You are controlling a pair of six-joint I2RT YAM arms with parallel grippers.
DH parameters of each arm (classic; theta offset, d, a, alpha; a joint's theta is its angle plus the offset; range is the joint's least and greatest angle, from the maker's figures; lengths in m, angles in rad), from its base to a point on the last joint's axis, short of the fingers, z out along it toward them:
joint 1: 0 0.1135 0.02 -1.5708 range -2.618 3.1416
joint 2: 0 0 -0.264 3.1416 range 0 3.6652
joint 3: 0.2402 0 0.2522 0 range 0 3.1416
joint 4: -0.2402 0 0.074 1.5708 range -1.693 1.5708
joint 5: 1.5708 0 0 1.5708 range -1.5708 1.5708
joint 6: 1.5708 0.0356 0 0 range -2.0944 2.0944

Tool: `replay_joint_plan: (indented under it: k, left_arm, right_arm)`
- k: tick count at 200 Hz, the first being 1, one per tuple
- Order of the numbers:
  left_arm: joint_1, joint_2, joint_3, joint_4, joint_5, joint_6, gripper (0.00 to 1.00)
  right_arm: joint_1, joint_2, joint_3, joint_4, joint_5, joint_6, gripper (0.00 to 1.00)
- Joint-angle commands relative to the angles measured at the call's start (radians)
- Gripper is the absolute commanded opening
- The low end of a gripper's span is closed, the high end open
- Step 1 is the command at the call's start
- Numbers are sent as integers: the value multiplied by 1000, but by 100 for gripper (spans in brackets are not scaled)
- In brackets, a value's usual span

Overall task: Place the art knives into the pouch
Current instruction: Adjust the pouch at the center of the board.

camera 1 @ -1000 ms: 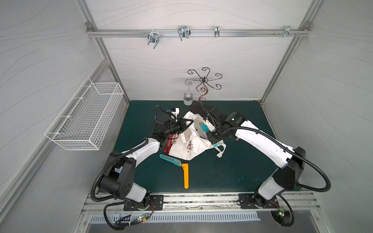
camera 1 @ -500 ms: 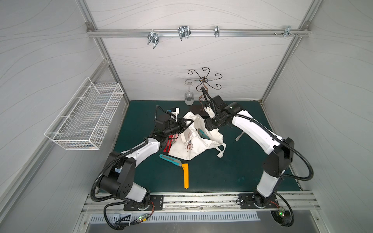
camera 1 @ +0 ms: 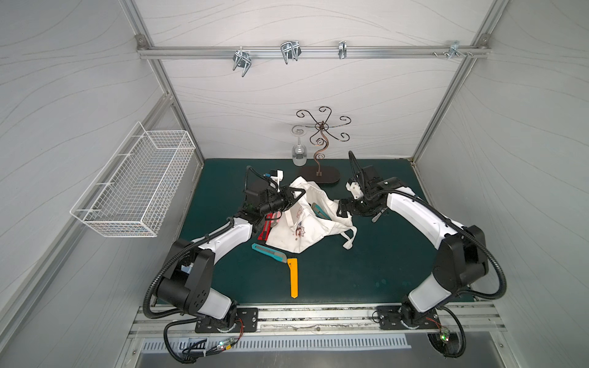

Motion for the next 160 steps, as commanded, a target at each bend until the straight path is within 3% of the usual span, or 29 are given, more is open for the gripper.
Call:
replay_joint_plan:
  k: [1, 29, 57, 62, 68, 79, 83, 102, 160]
  left_arm:
    - [-2, -26, 35, 53, 15, 3, 0]
    - [-2, -26, 37, 45, 12, 11, 0]
    - [-2, -25, 40, 53, 15, -1, 0]
    - [-2, -26, 41, 52, 14, -2, 0]
    - [-2, -28, 43, 49, 14, -1, 0]
    - [-2, -31, 52, 41, 14, -3, 0]
    - [-2, -34, 55, 36, 15, -2, 0]
    - [-2, -54, 103, -26, 16, 12, 0]
    - [15, -170, 460, -576, -20, 215, 0]
  right_arm:
    - [-22, 33, -17, 98, -166, 31, 99]
    - [-20, 90, -57, 166, -256, 65, 99]
    - [21, 156, -61, 191, -253, 55, 96]
    - [26, 164, -55, 192, -256, 53, 87]
    - [33, 172, -47, 190, -260, 50, 71]
    - [40, 160, -32, 186, -250, 57, 15]
    - [42, 147, -29, 184, -243, 61, 0]
    - [52, 73, 19, 140, -203, 60, 0]
    - [57, -97, 364, -88, -176, 59, 0]
